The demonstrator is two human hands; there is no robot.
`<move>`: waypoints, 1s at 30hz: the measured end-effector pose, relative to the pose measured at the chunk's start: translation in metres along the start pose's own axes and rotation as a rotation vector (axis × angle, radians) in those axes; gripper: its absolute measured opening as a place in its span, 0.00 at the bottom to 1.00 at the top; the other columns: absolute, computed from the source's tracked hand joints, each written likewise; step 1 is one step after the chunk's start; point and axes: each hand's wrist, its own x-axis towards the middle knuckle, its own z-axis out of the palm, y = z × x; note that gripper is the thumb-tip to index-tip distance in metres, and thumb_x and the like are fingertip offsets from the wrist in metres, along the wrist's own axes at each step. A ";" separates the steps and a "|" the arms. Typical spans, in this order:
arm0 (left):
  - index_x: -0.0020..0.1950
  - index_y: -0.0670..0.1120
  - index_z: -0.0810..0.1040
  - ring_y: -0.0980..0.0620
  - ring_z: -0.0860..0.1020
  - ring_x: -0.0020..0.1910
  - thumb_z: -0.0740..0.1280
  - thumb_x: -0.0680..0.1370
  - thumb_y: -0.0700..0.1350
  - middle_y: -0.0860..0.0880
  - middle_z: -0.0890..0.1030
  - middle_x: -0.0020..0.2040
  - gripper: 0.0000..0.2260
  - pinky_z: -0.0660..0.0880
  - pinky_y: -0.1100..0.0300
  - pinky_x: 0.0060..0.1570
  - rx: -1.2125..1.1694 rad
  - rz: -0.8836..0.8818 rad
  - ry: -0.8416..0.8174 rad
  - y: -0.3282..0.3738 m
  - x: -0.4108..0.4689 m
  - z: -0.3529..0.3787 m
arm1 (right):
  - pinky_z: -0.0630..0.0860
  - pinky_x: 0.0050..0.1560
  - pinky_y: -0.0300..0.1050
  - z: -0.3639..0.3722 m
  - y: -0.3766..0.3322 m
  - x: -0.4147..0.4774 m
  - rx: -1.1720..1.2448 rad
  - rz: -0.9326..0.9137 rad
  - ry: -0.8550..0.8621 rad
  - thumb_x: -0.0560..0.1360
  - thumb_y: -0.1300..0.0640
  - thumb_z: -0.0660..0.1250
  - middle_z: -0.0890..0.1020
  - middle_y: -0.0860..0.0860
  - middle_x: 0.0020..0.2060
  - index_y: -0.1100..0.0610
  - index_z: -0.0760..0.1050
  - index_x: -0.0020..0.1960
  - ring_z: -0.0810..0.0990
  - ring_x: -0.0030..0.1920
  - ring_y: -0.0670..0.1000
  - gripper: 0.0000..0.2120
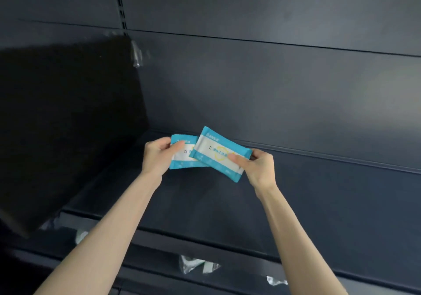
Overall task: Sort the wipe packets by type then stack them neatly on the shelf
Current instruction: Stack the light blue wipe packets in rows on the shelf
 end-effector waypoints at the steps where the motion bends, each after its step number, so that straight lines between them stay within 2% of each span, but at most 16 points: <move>1: 0.46 0.44 0.82 0.55 0.81 0.40 0.71 0.75 0.41 0.50 0.83 0.40 0.02 0.78 0.63 0.37 0.018 -0.007 -0.010 -0.002 0.011 0.001 | 0.77 0.32 0.36 0.006 0.001 0.011 0.002 0.005 -0.016 0.67 0.62 0.77 0.84 0.49 0.38 0.63 0.80 0.46 0.84 0.34 0.43 0.10; 4: 0.48 0.45 0.82 0.56 0.81 0.41 0.69 0.76 0.43 0.49 0.83 0.43 0.03 0.77 0.64 0.39 0.029 -0.047 -0.077 -0.010 0.037 -0.001 | 0.80 0.37 0.40 0.022 0.006 0.039 -0.002 0.019 -0.080 0.68 0.62 0.77 0.85 0.51 0.40 0.64 0.80 0.48 0.85 0.38 0.46 0.11; 7: 0.46 0.47 0.82 0.51 0.80 0.45 0.66 0.78 0.45 0.47 0.83 0.45 0.05 0.73 0.56 0.46 0.024 -0.089 -0.168 -0.020 0.059 -0.004 | 0.81 0.41 0.45 0.040 0.009 0.059 -0.020 0.047 -0.136 0.69 0.61 0.76 0.85 0.53 0.43 0.62 0.77 0.49 0.85 0.41 0.49 0.11; 11: 0.54 0.47 0.80 0.48 0.80 0.53 0.62 0.81 0.49 0.45 0.83 0.51 0.10 0.74 0.50 0.57 -0.034 -0.160 -0.226 -0.031 0.085 -0.010 | 0.82 0.44 0.50 0.063 0.018 0.078 -0.049 0.023 -0.101 0.69 0.62 0.75 0.85 0.54 0.44 0.59 0.76 0.45 0.85 0.42 0.52 0.09; 14: 0.53 0.46 0.79 0.52 0.82 0.50 0.63 0.79 0.51 0.47 0.84 0.50 0.11 0.76 0.57 0.52 -0.043 -0.139 -0.301 -0.034 0.099 -0.016 | 0.81 0.42 0.47 0.082 0.023 0.088 -0.072 0.006 -0.036 0.69 0.62 0.76 0.85 0.54 0.44 0.57 0.75 0.44 0.84 0.42 0.51 0.10; 17: 0.53 0.40 0.77 0.57 0.82 0.45 0.71 0.75 0.40 0.48 0.83 0.48 0.09 0.79 0.64 0.44 0.033 -0.033 -0.340 -0.040 0.112 -0.017 | 0.79 0.38 0.44 0.107 0.028 0.095 -0.087 -0.050 0.027 0.68 0.62 0.76 0.83 0.53 0.42 0.55 0.72 0.43 0.83 0.39 0.49 0.13; 20: 0.51 0.40 0.76 0.57 0.82 0.43 0.73 0.71 0.34 0.47 0.83 0.47 0.11 0.80 0.63 0.41 0.074 0.034 -0.297 -0.048 0.134 -0.016 | 0.76 0.36 0.36 0.128 0.034 0.102 -0.098 -0.104 0.109 0.68 0.61 0.77 0.80 0.52 0.42 0.55 0.69 0.46 0.79 0.37 0.46 0.17; 22: 0.49 0.40 0.77 0.57 0.82 0.42 0.73 0.70 0.32 0.46 0.83 0.45 0.12 0.80 0.59 0.43 0.079 0.083 -0.285 -0.052 0.148 -0.014 | 0.75 0.39 0.33 0.136 0.036 0.106 -0.117 -0.136 0.150 0.68 0.60 0.76 0.78 0.48 0.43 0.54 0.68 0.51 0.76 0.38 0.43 0.19; 26: 0.48 0.38 0.78 0.47 0.82 0.46 0.75 0.68 0.33 0.42 0.83 0.45 0.11 0.79 0.52 0.46 0.096 0.171 -0.237 -0.063 0.163 -0.007 | 0.75 0.53 0.42 0.138 0.042 0.111 -0.278 -0.180 0.120 0.70 0.60 0.74 0.77 0.47 0.51 0.53 0.68 0.64 0.77 0.47 0.47 0.26; 30: 0.48 0.42 0.78 0.53 0.81 0.44 0.74 0.69 0.34 0.46 0.83 0.44 0.10 0.79 0.55 0.46 0.095 0.224 -0.222 -0.072 0.168 -0.004 | 0.74 0.56 0.45 0.134 0.048 0.115 -0.434 -0.243 0.069 0.70 0.63 0.72 0.78 0.49 0.56 0.51 0.65 0.68 0.76 0.52 0.49 0.30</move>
